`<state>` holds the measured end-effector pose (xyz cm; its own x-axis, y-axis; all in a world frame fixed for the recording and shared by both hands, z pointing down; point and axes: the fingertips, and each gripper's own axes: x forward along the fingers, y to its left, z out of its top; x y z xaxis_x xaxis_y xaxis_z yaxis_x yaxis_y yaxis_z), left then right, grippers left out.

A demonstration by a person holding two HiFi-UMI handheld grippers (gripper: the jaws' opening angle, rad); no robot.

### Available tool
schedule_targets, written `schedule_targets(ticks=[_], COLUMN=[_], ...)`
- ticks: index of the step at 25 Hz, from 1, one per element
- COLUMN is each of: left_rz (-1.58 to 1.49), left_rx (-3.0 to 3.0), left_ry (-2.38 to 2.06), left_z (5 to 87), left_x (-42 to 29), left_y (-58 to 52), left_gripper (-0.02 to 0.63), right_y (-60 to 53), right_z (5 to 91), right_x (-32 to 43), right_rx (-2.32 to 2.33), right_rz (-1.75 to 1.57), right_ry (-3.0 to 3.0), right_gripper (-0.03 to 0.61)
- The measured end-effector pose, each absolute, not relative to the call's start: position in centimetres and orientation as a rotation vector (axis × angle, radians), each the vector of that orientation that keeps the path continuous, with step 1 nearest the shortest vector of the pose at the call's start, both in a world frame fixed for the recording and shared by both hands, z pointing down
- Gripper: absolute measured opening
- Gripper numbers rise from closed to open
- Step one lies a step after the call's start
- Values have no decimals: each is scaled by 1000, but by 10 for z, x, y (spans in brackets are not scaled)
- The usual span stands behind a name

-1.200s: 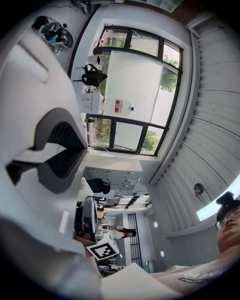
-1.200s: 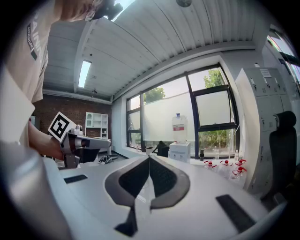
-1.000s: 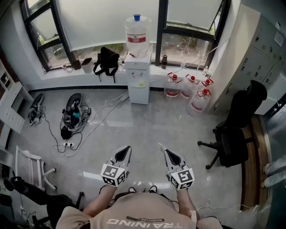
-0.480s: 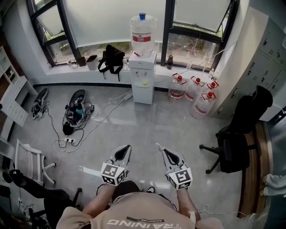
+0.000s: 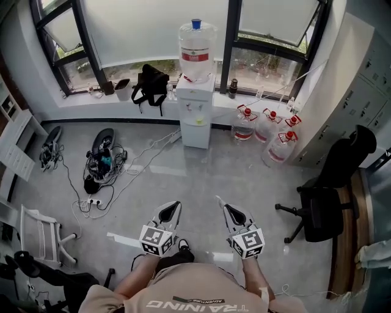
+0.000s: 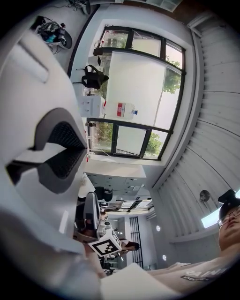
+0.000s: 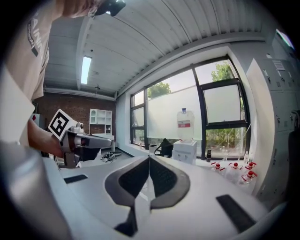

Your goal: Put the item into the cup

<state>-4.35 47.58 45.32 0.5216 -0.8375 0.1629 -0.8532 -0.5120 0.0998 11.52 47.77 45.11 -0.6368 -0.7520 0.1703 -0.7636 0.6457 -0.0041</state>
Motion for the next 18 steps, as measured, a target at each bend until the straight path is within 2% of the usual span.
schedule_targets(ticks=[10,18], left_rz=[176,162], left_rx=[2627,2583], left_ry=[-1379,-1385], left_z=[465,473], left_x=[-114,-137], left_y=[376,325], left_gripper=[8,8], right_y=[390,338], right_z=[447,456], right_x=[50,33], right_rx=[1354,1342], right_rz=[105,148], right_ry=[-2678,-2665], right_gripper=[12,12])
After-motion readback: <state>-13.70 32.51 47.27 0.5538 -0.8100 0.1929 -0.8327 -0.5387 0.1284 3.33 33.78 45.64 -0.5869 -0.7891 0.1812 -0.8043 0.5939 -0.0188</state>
